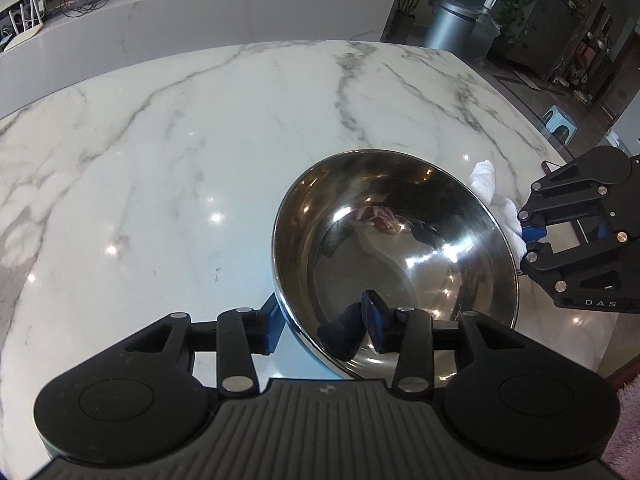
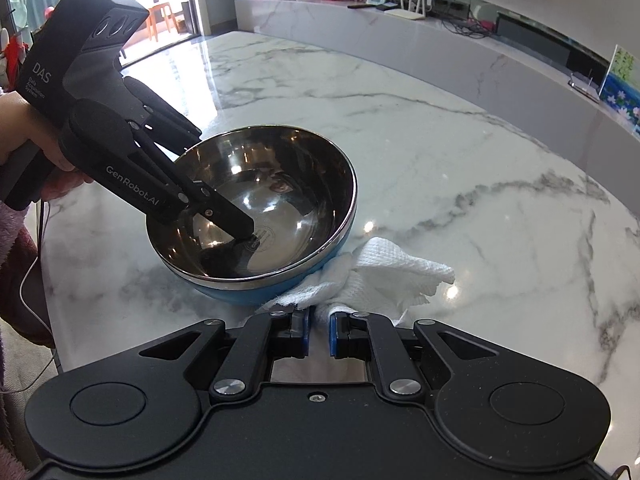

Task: Clean bowl
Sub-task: 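Tilt the bowl with the left gripper while the right gripper rubs the cloth around the rim, then hold the bowl with the left gripper while the right gripper keeps wiping its outside with cloth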

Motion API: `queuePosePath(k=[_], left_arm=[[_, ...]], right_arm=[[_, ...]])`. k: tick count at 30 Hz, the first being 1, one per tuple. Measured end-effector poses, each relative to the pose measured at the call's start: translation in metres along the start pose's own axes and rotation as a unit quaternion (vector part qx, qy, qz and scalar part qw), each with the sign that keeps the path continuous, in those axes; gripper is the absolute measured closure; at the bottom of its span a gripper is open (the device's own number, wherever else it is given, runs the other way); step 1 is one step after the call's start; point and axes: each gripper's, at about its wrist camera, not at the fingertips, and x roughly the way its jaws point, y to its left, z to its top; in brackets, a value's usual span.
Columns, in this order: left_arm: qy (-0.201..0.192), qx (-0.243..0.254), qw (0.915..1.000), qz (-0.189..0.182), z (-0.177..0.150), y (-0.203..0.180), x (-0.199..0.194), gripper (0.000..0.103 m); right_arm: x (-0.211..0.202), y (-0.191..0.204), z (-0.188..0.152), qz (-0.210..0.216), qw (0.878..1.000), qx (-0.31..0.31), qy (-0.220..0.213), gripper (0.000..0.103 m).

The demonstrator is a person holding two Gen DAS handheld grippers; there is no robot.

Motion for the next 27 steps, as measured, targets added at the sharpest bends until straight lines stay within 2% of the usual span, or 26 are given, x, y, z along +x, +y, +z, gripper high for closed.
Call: queuePosePath(k=[10, 19, 27], left_arm=[[-0.002, 0.029, 0.9995, 0.008, 0.005, -0.001, 0.001, 0.065], [0.002, 0.081, 0.9966, 0.020, 0.008, -0.008, -0.001, 0.066], [0.000, 0.083, 0.9964, 0.021, 0.008, -0.007, -0.001, 0.066]], right_arm=[[-0.007, -0.002, 0.001, -0.002, 1.000, 0.000, -0.013, 0.094], [-0.031, -0.016, 0.004, -0.009, 0.996, 0.033, -0.078, 0.094], [-0.024, -0.016, 0.004, -0.010, 0.997, 0.033, -0.069, 0.094]])
